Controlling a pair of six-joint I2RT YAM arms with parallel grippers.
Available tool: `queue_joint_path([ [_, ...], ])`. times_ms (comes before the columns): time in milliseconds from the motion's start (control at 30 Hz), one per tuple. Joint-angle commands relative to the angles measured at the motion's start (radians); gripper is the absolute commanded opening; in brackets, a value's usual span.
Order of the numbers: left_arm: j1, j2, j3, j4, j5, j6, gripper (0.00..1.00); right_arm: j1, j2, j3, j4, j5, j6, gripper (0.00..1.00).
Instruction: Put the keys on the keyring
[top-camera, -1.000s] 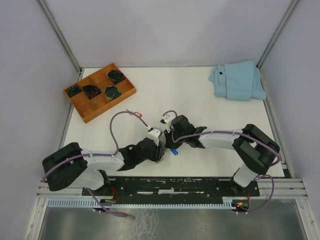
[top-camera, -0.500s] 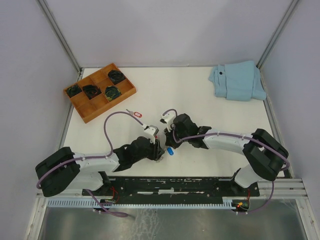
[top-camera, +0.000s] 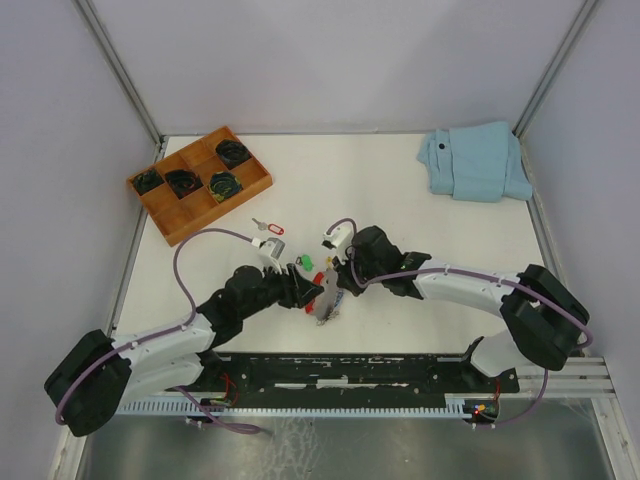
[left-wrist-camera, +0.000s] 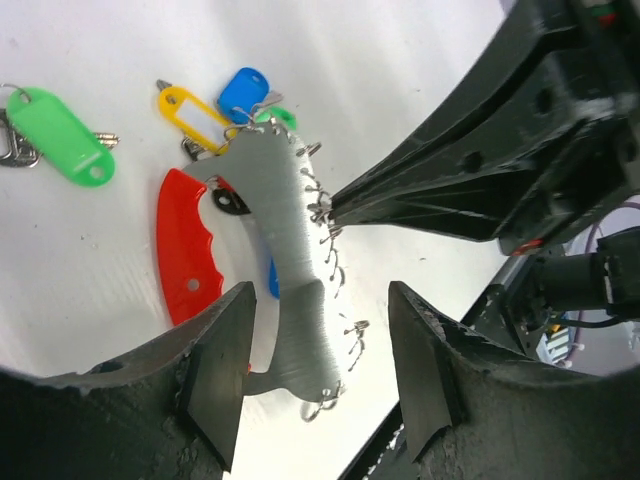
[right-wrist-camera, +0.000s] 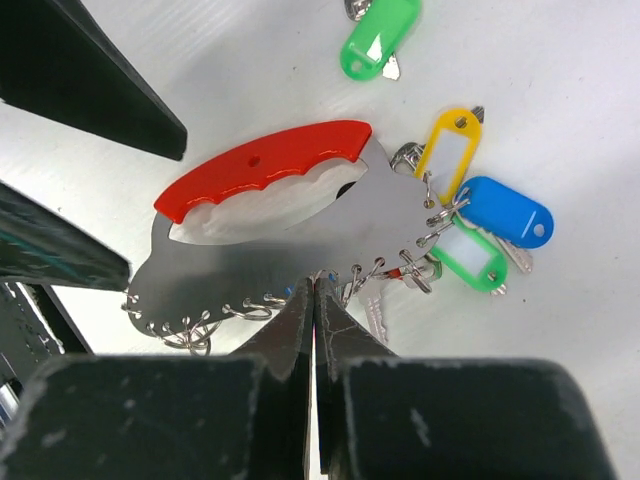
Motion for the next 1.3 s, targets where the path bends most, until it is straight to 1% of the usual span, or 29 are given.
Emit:
queue_joint_path([
  [0, 0.013, -0.032, 0.012, 0.01, 0.03, -0.024, 0.62, -0.001, 0.009, -0.004, 0.03, -0.009, 0.003, 0.02],
  [100, 0.014, 0.017, 0.031, -0.002, 0.025, 0.004, 0.59, -0.001, 0.031, -0.019, 0.051, -0.01, 0.029, 0.04],
  [233, 0.014, 0.128, 0.062, 0.015, 0.029, 0.025, 0.49, -0.001, 0.045, -0.038, 0.056, 0.004, 0.052, 0.09],
  [333, 0.013, 0.211, 0.081, 0.037, 0.056, 0.031, 0.43, -0.001, 0.049, -0.045, 0.043, 0.024, 0.059, 0.12],
  [500, 0.015, 0.3, 0.102, 0.033, 0.073, 0.035, 0.37, -0.001, 0.036, -0.049, -0.007, 0.058, 0.072, 0.25],
  [600, 0.013, 0.318, 0.103, 0.015, 0.07, 0.039, 0.36, 0.0, 0.001, -0.04, -0.053, 0.069, 0.079, 0.32],
  [700, 0.013, 0.322, 0.102, -0.006, 0.063, 0.045, 0.35, 0.0, -0.032, -0.019, -0.103, 0.094, 0.097, 0.34],
  [833, 0.015, 0.315, 0.102, -0.022, 0.057, 0.05, 0.35, 0.002, -0.032, 0.013, -0.143, 0.102, 0.108, 0.34],
  [1067, 0.014, 0.316, 0.105, -0.025, 0.058, 0.055, 0.35, 0.021, 0.021, 0.037, -0.096, 0.05, 0.118, 0.34],
  [1267, 0.014, 0.316, 0.104, -0.027, 0.056, 0.056, 0.36, 0.043, 0.061, 0.085, -0.09, 0.05, 0.107, 0.35],
])
